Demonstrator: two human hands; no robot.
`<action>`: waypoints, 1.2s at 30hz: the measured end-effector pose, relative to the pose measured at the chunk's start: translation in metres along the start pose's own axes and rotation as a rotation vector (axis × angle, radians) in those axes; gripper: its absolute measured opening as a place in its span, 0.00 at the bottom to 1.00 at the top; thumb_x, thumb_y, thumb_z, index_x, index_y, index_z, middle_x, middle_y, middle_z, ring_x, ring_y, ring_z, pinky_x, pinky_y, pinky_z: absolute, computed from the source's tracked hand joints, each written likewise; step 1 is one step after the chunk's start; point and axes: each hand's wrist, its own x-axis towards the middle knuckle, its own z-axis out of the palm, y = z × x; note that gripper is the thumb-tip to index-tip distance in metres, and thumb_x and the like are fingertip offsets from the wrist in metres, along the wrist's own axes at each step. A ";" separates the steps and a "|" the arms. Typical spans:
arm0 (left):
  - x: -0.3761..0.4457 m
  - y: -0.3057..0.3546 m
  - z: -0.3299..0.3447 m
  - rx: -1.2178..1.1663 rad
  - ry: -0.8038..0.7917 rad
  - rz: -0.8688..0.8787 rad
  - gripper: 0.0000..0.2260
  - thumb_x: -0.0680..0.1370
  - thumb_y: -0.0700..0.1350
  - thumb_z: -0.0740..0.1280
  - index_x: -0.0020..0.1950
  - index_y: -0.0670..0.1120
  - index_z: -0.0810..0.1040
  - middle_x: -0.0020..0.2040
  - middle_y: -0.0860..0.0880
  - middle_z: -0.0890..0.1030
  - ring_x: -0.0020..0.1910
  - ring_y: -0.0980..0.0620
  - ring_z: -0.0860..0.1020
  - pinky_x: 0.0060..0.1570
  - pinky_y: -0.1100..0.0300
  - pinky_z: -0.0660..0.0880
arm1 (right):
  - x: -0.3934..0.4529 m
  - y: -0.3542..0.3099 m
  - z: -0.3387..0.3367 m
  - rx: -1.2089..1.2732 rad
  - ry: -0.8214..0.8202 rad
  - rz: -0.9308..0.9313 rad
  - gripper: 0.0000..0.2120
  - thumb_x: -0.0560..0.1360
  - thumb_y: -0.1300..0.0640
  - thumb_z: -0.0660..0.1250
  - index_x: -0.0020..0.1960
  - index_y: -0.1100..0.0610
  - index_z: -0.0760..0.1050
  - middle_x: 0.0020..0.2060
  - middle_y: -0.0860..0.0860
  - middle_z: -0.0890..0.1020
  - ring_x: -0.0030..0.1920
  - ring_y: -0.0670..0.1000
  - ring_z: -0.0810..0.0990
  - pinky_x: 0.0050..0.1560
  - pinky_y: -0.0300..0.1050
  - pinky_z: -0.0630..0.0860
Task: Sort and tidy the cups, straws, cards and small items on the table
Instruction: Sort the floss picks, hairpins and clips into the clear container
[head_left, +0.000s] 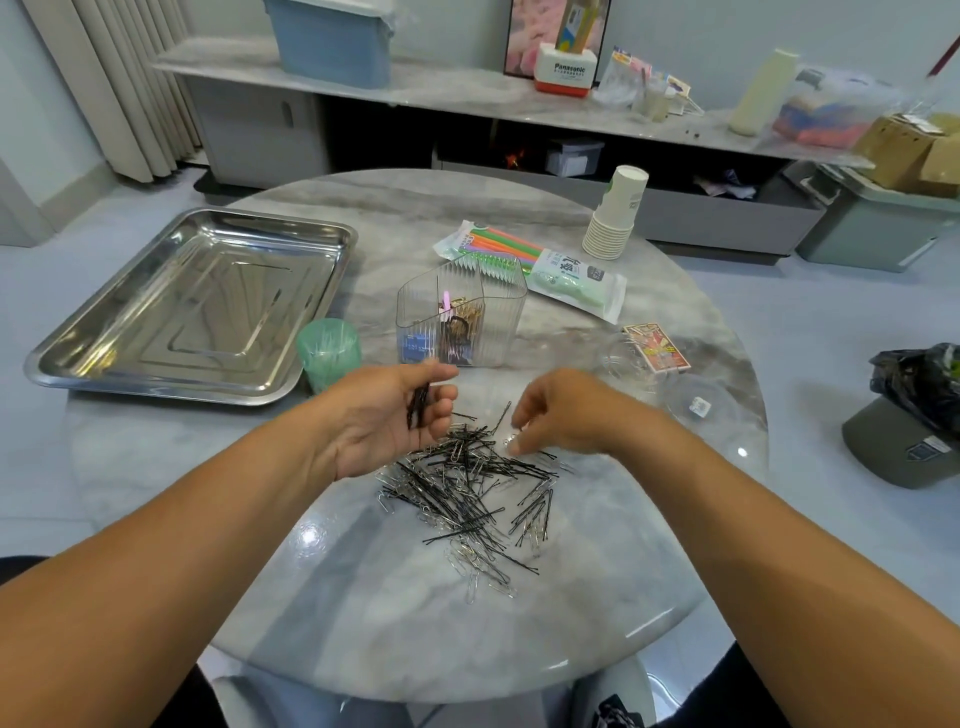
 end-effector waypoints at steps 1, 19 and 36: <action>0.000 0.001 0.001 -0.034 0.022 0.007 0.15 0.85 0.49 0.59 0.63 0.40 0.77 0.39 0.46 0.81 0.34 0.53 0.79 0.36 0.60 0.80 | -0.002 -0.004 0.008 -0.084 -0.030 -0.020 0.13 0.66 0.51 0.83 0.45 0.50 0.82 0.39 0.45 0.83 0.40 0.47 0.81 0.39 0.42 0.77; -0.005 -0.006 0.005 -0.138 0.106 0.016 0.23 0.85 0.57 0.58 0.63 0.37 0.76 0.48 0.39 0.82 0.48 0.44 0.84 0.41 0.53 0.85 | -0.003 -0.015 0.021 -0.352 -0.033 -0.053 0.06 0.68 0.59 0.73 0.39 0.62 0.80 0.36 0.56 0.84 0.32 0.53 0.77 0.32 0.44 0.74; -0.011 -0.020 0.026 -0.152 -0.061 -0.081 0.34 0.82 0.66 0.52 0.67 0.37 0.75 0.55 0.39 0.81 0.49 0.44 0.82 0.55 0.51 0.82 | -0.014 -0.026 -0.004 0.860 -0.212 0.150 0.03 0.73 0.64 0.76 0.42 0.61 0.83 0.36 0.58 0.84 0.30 0.46 0.80 0.24 0.34 0.72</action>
